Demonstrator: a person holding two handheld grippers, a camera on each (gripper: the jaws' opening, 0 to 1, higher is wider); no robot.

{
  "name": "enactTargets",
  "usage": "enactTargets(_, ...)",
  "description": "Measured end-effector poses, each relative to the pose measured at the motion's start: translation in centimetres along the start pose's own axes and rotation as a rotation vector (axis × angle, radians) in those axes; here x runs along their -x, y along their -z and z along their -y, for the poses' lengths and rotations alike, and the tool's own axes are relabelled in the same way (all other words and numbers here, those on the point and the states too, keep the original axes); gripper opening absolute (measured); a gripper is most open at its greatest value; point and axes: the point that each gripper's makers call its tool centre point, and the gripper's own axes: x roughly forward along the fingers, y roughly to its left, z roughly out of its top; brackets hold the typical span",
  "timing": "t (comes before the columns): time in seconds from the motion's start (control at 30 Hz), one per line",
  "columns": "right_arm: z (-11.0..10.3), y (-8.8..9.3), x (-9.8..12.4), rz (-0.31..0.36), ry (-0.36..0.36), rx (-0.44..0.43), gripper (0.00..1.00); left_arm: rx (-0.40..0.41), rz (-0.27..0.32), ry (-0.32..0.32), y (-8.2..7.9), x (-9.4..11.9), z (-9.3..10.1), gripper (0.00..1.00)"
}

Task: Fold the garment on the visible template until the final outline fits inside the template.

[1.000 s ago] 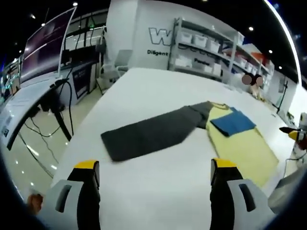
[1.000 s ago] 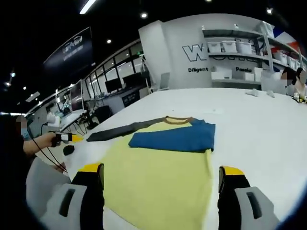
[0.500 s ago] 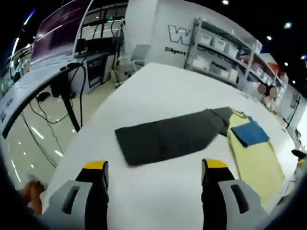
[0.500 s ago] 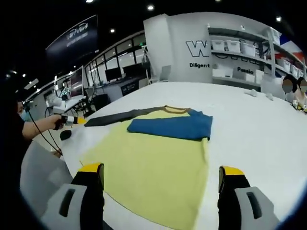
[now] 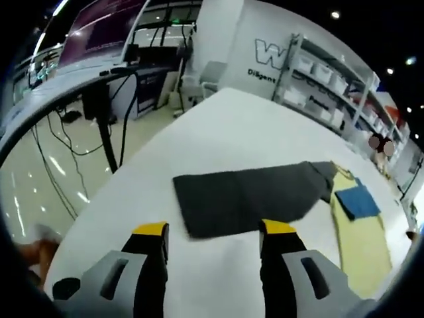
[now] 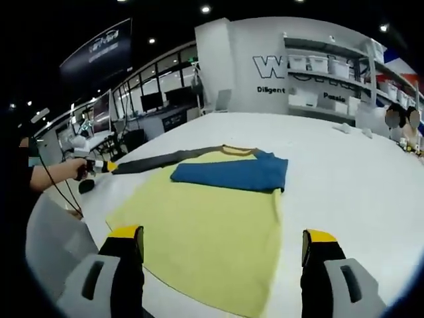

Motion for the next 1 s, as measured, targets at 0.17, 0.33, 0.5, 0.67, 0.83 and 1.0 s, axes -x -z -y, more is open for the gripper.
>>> enactTargets(0.17,-0.2,-0.1,0.1,0.003,-0.008,-0.005,0.99,-0.007,0.001,-0.012,0.1,-0.6,0.1,0.41)
enactTargets(0.33,0.0,0.1,0.5,-0.003,-0.005,0.0,0.99,0.019,-0.015,-0.037,0.5,-1.0,-0.1,0.36)
enactTargets(0.5,0.2,0.3,0.7,-0.009,0.005,0.002,0.99,0.011,-0.015,-0.082,0.4,-1.0,-0.6,0.3)
enactTargets(0.67,0.1,0.6,0.7,-0.014,0.007,0.002,0.99,-0.015,-0.037,-0.104,0.7,-1.1,-0.8,0.21)
enactTargets(0.83,0.0,0.7,0.7,-0.019,0.003,0.004,0.99,-0.046,-0.031,-0.127,0.5,-1.1,-1.4,0.13)
enactTargets(1.0,-0.1,0.9,0.6,-0.026,0.005,0.005,0.99,-0.051,-0.026,-0.141,0.5,-1.2,-1.9,0.05)
